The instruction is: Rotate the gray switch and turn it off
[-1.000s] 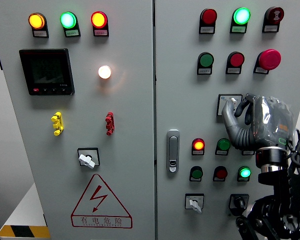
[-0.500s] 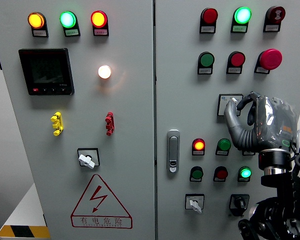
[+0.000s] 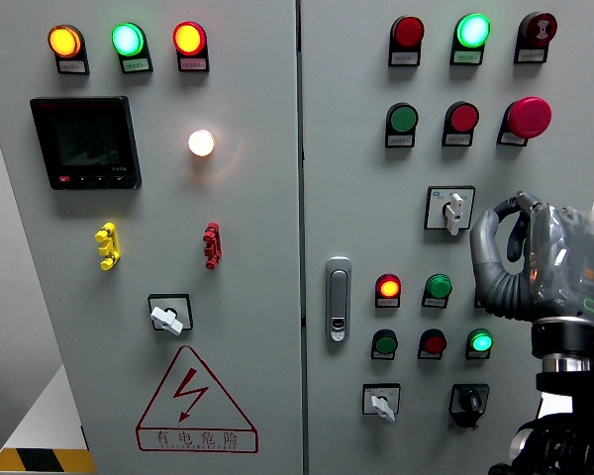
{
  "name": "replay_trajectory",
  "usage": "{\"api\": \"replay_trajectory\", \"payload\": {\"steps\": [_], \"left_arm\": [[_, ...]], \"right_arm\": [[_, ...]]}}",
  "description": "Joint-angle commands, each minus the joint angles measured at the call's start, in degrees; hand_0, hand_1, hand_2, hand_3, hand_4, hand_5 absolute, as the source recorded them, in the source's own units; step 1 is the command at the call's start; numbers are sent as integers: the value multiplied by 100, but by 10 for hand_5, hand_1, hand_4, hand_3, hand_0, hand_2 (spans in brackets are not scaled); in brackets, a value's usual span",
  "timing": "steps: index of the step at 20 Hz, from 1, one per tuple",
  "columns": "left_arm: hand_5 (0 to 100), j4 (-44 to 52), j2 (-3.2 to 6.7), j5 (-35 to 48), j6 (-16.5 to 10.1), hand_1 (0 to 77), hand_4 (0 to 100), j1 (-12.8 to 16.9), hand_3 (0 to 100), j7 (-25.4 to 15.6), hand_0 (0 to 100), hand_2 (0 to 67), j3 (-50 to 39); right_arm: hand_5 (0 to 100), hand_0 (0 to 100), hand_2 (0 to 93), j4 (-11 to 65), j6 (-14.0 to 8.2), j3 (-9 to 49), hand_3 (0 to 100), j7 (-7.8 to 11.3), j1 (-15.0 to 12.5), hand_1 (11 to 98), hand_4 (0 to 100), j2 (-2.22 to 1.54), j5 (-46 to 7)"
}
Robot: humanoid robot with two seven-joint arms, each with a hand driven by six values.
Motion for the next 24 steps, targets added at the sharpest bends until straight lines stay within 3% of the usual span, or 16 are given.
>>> {"api": "replay_trajectory", "payload": {"steps": [1,3,8,10,14,16,18,22,24], "left_arm": [[123,0,-1,0,0,0,117,0,215,3,0,100,0],[123,0,-1,0,0,0,117,0,215,3,0,100,0],[123,0,-1,0,0,0,117,0,214,3,0,100,0],[123,0,-1,0,0,0,117,0,214,-6,0,100,0],[123,0,-1,0,0,0,117,0,214,3,0,101,0],[123,0,-1,0,0,0,117,0,215,3,0,101,0],[123,0,-1,0,0,0,117,0,214,-6,0,101,0],[123,0,-1,0,0,0,117,0,215,3,0,101,0],[123,0,-1,0,0,0,117,0,215,3,0,100,0]], "right_arm": [[1000,801,625,265,13,-19,1000,9,-182,372,877,1,0],[1000,795,613,476,22,-89,997,9,-305,374,848,1,0],[896,765,549,933,65,-142,775,44,-683,393,646,18,0],[808,715,479,1118,135,-142,670,53,-841,399,542,10,0],[649,355,387,1443,206,-142,534,62,-1087,452,403,18,0],[534,0,318,1619,311,-177,445,184,-1245,496,310,18,9],[455,0,274,1751,321,-186,386,369,-1421,518,244,18,0],[343,0,174,1936,329,-169,276,449,-1588,531,142,36,-9],[306,0,131,2058,408,-151,219,598,-1746,549,125,36,-52]]}}
